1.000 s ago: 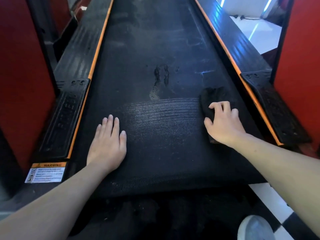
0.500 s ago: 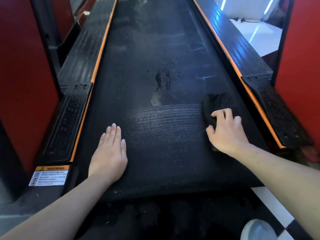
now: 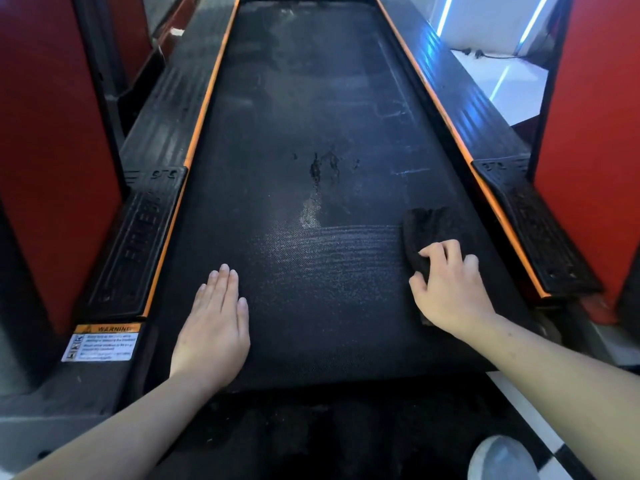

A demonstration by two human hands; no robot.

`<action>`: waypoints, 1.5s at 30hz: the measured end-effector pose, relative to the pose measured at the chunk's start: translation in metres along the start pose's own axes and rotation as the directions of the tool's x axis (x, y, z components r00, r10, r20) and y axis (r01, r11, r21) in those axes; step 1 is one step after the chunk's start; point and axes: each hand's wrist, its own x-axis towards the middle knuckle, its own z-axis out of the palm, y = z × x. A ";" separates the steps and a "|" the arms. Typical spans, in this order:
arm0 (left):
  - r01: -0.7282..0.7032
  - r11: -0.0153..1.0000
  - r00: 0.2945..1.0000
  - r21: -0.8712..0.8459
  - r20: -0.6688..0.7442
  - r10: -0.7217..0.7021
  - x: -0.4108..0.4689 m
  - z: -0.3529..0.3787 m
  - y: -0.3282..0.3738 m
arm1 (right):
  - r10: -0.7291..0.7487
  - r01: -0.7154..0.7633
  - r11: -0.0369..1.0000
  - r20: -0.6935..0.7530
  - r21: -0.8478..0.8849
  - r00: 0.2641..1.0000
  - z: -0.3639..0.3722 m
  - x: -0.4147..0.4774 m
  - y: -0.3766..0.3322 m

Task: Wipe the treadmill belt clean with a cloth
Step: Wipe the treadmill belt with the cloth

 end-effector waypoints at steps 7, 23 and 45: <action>-0.019 1.000 1.000 0.001 -0.012 0.019 -0.026 0.001 -0.001 | -0.022 0.022 0.999 -0.025 -0.026 0.999 -0.002 -0.022 0.004; 0.074 0.994 0.982 -0.077 -0.168 -0.086 0.016 -0.034 0.014 | 0.008 0.046 0.947 -0.165 0.318 0.986 -0.036 -0.004 -0.001; 0.021 1.000 0.998 0.018 0.061 -0.022 0.025 -0.002 0.010 | -0.021 0.027 0.996 -0.070 0.085 0.997 0.008 -0.003 -0.018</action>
